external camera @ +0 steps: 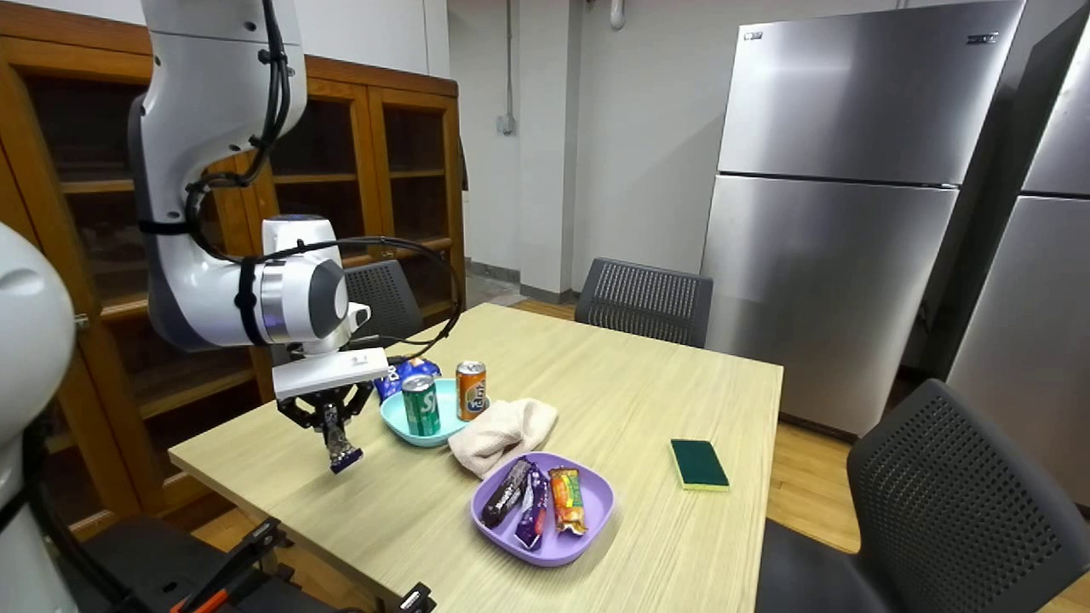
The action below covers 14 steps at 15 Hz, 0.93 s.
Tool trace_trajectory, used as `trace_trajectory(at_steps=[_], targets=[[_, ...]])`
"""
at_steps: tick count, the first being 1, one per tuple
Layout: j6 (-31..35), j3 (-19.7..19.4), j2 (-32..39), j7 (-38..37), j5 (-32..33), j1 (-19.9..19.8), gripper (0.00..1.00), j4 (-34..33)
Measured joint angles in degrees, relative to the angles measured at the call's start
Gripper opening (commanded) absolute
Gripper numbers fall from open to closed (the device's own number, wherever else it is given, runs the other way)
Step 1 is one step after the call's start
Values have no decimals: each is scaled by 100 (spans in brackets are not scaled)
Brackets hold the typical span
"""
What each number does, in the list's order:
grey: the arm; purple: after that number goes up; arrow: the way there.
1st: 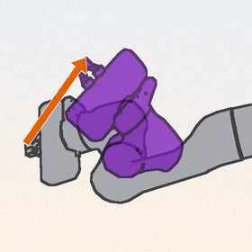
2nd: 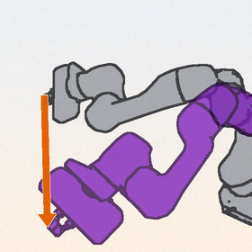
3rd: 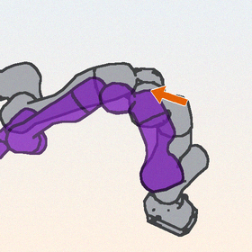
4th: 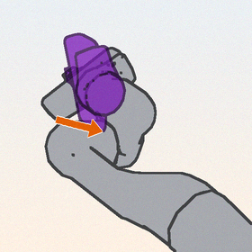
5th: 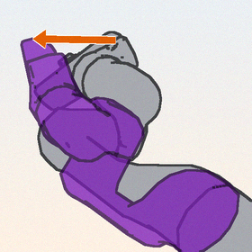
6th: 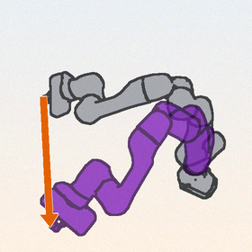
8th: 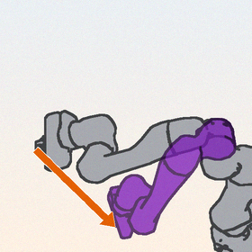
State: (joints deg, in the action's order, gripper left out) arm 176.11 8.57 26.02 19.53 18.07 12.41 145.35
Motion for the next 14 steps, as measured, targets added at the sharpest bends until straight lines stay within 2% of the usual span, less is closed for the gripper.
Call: trace_trajectory(at_steps=[6,14], targets=[[-153,13,-514,1,-7,-512,5,522],[-123,-110,-656,15,-128,-1649,5,772]])
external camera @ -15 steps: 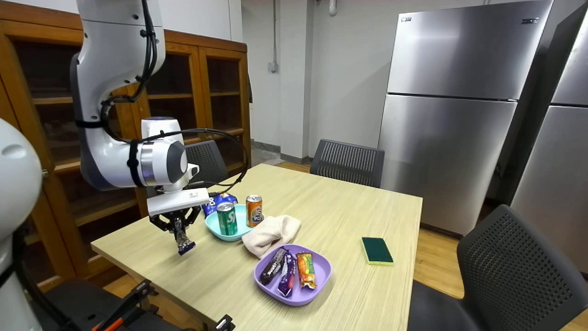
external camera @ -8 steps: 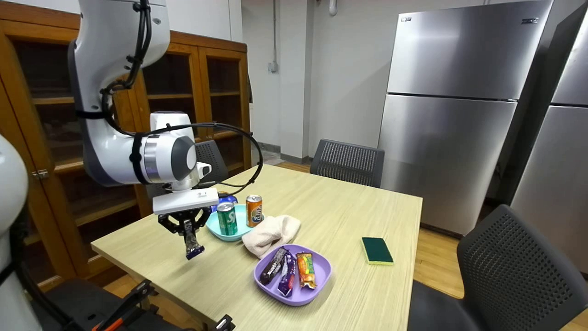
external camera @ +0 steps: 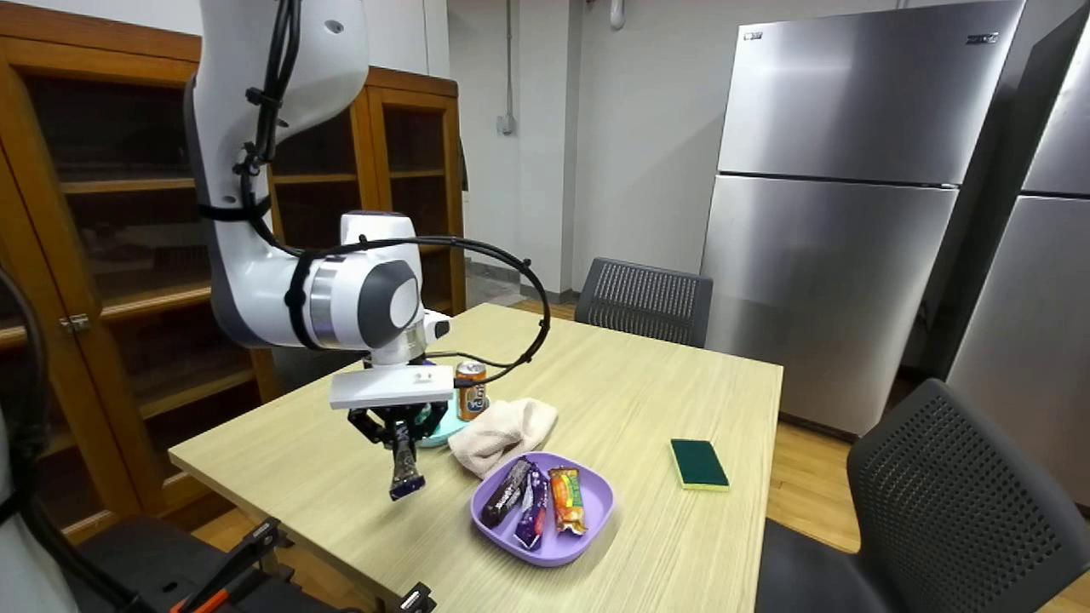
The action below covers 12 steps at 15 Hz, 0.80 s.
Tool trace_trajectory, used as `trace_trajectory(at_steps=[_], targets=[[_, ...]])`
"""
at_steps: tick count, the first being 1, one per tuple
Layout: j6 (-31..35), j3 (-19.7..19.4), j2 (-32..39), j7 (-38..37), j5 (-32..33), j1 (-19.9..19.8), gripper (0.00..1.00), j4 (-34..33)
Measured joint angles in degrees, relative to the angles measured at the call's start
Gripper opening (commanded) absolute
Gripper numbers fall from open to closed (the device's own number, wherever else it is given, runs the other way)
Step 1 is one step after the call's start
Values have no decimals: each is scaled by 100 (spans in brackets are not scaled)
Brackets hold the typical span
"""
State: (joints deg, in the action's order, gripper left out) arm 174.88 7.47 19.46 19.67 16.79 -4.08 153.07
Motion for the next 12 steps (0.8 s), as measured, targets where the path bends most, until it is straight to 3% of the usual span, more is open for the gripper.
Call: trace_trajectory(at_steps=[6,12], targets=[[68,55,58,280,-380,-1001,5,-155],[57,618,412,612,-905,-2184,5,-657]])
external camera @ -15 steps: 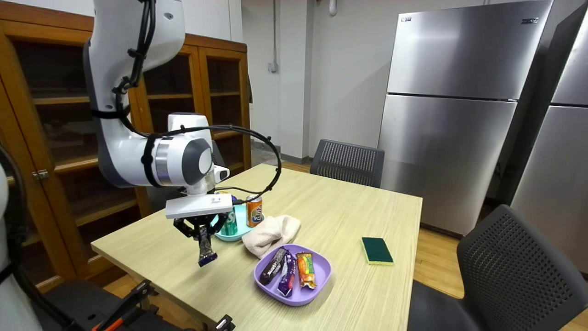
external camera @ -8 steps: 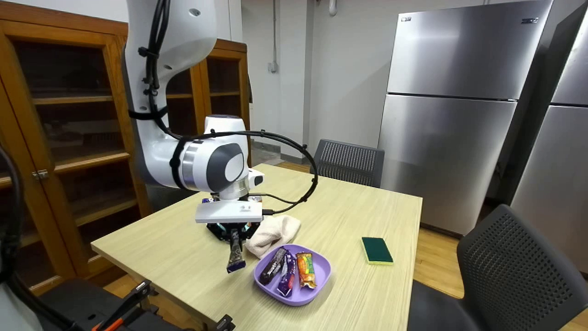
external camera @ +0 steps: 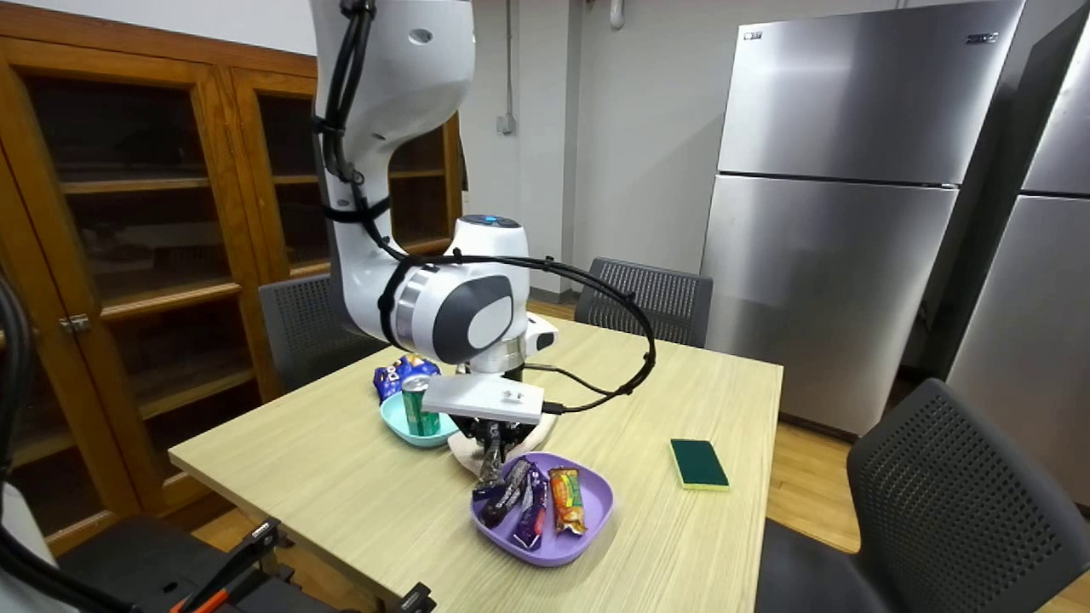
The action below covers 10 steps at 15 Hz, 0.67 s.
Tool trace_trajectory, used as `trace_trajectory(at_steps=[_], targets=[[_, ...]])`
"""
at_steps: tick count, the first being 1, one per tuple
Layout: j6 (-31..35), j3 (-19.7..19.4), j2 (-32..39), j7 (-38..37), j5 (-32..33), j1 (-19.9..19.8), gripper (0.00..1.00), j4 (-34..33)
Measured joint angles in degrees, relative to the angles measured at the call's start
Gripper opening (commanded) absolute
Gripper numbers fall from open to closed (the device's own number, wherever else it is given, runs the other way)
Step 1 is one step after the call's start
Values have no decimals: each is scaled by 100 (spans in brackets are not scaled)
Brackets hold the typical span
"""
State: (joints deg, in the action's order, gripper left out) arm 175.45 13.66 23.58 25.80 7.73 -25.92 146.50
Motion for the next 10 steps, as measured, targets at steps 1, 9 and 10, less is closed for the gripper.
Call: trace_trajectory(at_steps=[1,9,10], targets=[[-13,54,86,37,-37,-175,5,-104],[-181,617,516,341,-153,-1455,5,-706],[-199,674,524,381,-153,-1558,5,-723]])
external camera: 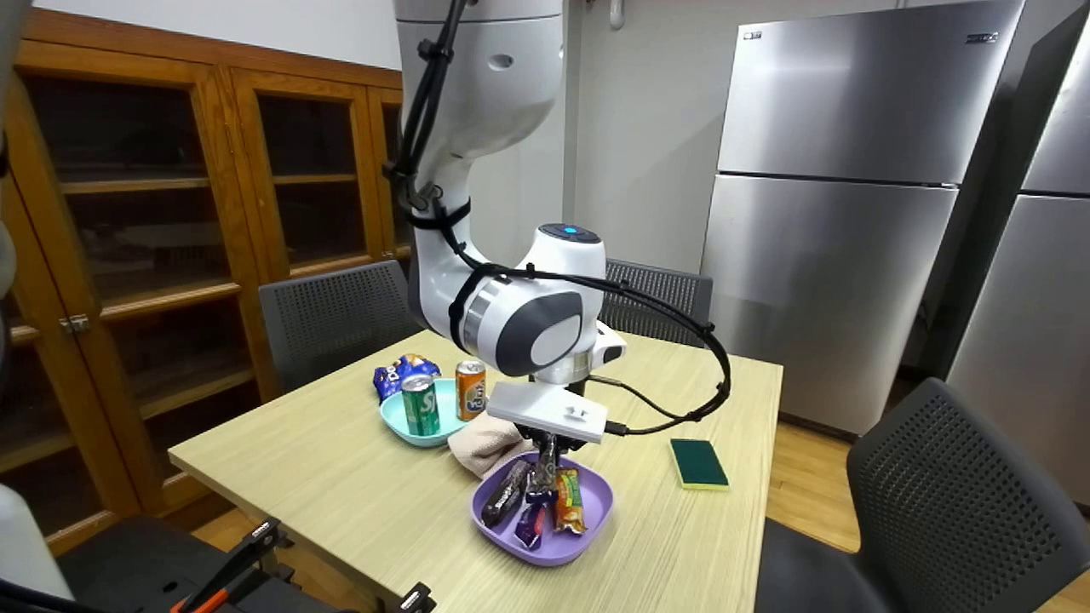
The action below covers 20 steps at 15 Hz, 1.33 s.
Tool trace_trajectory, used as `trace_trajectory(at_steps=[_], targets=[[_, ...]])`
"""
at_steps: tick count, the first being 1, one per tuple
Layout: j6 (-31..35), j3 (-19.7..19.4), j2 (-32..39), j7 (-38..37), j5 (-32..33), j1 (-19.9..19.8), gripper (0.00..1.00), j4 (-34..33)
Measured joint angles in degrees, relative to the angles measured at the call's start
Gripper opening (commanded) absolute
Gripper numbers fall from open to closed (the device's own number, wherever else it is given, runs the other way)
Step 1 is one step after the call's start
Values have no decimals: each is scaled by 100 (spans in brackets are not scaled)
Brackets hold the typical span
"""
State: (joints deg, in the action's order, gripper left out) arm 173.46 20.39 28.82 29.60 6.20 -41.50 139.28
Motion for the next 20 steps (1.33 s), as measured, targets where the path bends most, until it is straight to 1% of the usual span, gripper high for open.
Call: trace_trajectory(at_steps=[4,10,20], targets=[[-5,137,6,83,0,-282,5,-1],[-5,215,39,127,-1,-718,5,99],[9,214,321,142,-2,-1108,5,120]])
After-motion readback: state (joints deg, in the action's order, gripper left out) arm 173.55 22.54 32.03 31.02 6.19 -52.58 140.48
